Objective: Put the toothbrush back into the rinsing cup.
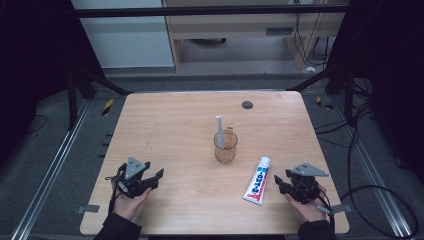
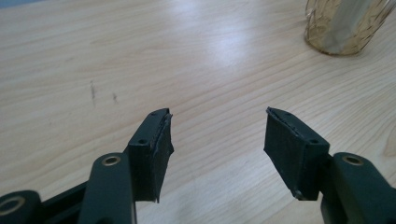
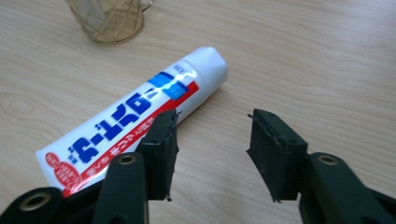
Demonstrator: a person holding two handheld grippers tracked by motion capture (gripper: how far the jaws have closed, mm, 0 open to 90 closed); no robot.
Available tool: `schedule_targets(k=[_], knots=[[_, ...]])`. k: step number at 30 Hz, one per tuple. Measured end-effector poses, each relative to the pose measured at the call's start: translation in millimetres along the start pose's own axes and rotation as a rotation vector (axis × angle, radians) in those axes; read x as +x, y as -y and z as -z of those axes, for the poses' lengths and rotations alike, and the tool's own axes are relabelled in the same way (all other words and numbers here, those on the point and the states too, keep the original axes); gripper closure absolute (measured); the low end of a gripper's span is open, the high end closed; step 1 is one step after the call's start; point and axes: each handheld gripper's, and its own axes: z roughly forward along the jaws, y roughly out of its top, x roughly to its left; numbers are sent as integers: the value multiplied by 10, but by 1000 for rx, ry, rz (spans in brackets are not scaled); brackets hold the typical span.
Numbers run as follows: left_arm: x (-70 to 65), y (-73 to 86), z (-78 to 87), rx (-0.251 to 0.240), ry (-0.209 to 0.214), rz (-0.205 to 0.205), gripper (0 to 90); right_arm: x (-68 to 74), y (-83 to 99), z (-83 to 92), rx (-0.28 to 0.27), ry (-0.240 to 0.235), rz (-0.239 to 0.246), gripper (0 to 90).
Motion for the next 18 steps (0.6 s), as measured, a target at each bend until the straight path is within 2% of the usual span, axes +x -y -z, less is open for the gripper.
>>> schedule_targets(k=[7, 10, 16, 18], knots=[[114, 102, 76, 24, -36, 6, 417, 105, 65, 5, 47, -51, 19, 707], [155, 121, 81, 23, -48, 21, 421, 151, 101, -23, 78, -75, 21, 768], [182, 138, 57, 13, -61, -1, 433, 205, 112, -65, 107, -116, 32, 865], [199, 138, 38, 24, -72, -3, 438, 220, 124, -88, 120, -137, 37, 889]])
